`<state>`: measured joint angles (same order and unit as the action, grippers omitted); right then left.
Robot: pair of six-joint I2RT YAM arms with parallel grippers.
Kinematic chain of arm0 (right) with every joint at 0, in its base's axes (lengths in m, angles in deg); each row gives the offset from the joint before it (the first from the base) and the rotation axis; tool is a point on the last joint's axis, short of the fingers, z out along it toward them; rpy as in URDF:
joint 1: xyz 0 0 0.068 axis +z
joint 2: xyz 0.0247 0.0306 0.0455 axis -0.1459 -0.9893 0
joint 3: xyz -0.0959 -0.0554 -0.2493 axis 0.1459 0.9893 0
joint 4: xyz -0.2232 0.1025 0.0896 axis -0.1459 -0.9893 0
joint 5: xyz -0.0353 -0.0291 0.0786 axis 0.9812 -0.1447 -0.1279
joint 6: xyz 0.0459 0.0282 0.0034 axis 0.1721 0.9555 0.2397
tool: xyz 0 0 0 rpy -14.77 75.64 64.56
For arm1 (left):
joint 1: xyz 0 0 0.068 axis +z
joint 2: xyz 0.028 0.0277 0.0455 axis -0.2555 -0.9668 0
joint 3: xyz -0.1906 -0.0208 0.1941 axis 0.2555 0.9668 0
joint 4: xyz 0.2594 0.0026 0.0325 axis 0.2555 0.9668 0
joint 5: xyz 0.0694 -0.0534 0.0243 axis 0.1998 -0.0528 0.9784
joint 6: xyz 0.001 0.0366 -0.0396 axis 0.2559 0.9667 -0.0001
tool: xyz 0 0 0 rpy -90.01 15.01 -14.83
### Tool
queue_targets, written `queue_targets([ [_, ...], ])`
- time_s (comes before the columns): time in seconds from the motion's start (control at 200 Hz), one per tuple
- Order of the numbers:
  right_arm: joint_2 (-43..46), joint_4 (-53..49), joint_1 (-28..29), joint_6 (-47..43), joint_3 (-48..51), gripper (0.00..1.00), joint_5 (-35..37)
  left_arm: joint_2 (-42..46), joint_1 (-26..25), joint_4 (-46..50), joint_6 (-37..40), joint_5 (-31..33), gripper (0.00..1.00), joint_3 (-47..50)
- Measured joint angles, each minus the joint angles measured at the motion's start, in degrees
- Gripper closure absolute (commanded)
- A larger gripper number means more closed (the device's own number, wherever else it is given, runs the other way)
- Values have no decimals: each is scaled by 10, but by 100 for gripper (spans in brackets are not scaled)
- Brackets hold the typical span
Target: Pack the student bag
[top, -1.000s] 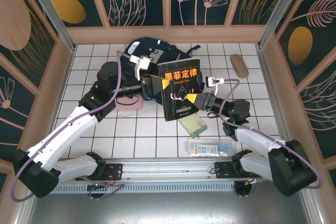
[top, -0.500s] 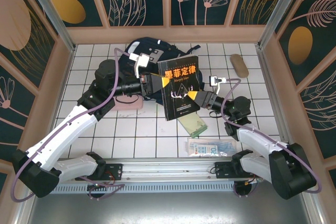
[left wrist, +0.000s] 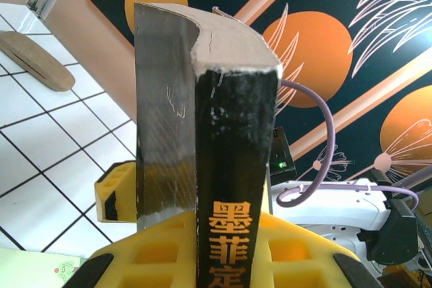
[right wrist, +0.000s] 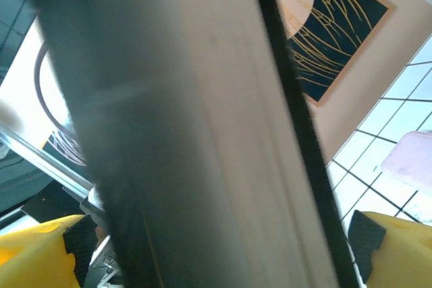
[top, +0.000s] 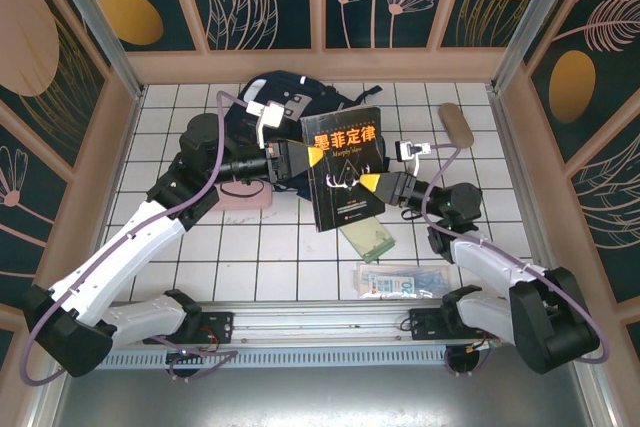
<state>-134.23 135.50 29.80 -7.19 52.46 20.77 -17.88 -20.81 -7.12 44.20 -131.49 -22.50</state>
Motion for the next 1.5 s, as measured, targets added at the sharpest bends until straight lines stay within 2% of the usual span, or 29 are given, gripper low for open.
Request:
queue_targets([
  [0.12, 25, -27, 0, -4, -10, 22, -4, -9, 0, 7, 9, 7, 100, 0],
  [0.22, 49, -61, -1, -23, -24, 38, -3, -24, 0, 27, 23, 22, 100, 0],
  [0.385, 54, -107, -16, -41, -27, 69, -3, -35, 0, 52, 44, 41, 100, 0],
  [0.475, 50, -124, -24, -52, -27, 93, -3, -35, 0, 60, 53, 49, 100, 0],
  [0.515, 48, -130, -26, -55, -27, 100, -4, -36, 0, 63, 56, 53, 100, 0],
  [0.561, 46, -140, -27, -57, -26, 100, -6, -38, 0, 66, 65, 60, 100, -1],
  [0.651, 48, -174, -33, -83, -24, 100, 0, -54, -1, 83, 80, 72, 59, -9],
  [0.701, 54, -210, -40, -101, -24, 100, 14, -71, -2, 96, 90, 91, 49, -22],
  [0.746, 64, -259, -57, -119, -24, 100, 40, -88, 0, 106, 105, 115, 44, -34],
  [0.886, 116, -491, -104, -172, -36, 100, 203, -160, 2, 159, 159, 194, 34, -108],
  [0.961, 141, -608, -124, -201, -48, 100, 294, -209, 2, 176, 188, 238, 33, -160],
  [1.101, 184, -726, -148, -234, -49, 100, 380, -318, 15, 191, 222, 271, 31, -248],
  [1.291, 192, -789, -158, -263, -56, 100, 403, -485, 79, 173, 184, 207, 24, -313],
  [1.501, 191, -809, -162, -288, -67, 100, 405, -612, 121, 119, 99, 106, 27, -340],
])
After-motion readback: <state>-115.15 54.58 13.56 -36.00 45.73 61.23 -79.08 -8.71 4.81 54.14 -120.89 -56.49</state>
